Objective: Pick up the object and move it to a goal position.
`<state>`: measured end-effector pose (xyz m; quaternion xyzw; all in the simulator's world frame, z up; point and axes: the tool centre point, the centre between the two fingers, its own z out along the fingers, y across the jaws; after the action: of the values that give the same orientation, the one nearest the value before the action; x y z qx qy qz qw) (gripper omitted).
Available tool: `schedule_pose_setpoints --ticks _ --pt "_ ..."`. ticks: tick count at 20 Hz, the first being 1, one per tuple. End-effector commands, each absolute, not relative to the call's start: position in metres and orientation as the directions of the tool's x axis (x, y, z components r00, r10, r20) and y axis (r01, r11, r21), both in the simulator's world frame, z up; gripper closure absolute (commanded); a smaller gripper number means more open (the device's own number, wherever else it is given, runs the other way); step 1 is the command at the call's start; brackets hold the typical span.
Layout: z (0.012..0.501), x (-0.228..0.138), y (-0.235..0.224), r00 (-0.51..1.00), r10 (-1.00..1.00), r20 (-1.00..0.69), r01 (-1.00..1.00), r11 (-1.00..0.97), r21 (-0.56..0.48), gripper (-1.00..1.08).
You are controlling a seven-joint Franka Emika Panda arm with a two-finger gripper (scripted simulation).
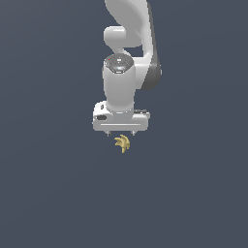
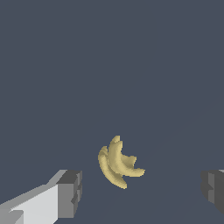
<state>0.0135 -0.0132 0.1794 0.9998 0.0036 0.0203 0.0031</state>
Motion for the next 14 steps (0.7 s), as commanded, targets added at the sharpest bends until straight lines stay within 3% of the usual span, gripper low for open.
schedule_pose_setpoints --ticks 1,14 --pt "0.179 0.013 -0.013 0.999 0.007 0.041 0.007 -1.0 0.006 -0.92" --pt "0.186 0.015 -0.052 0.997 -0.036 0.062 -0.039 -0.999 0.034 -0.92"
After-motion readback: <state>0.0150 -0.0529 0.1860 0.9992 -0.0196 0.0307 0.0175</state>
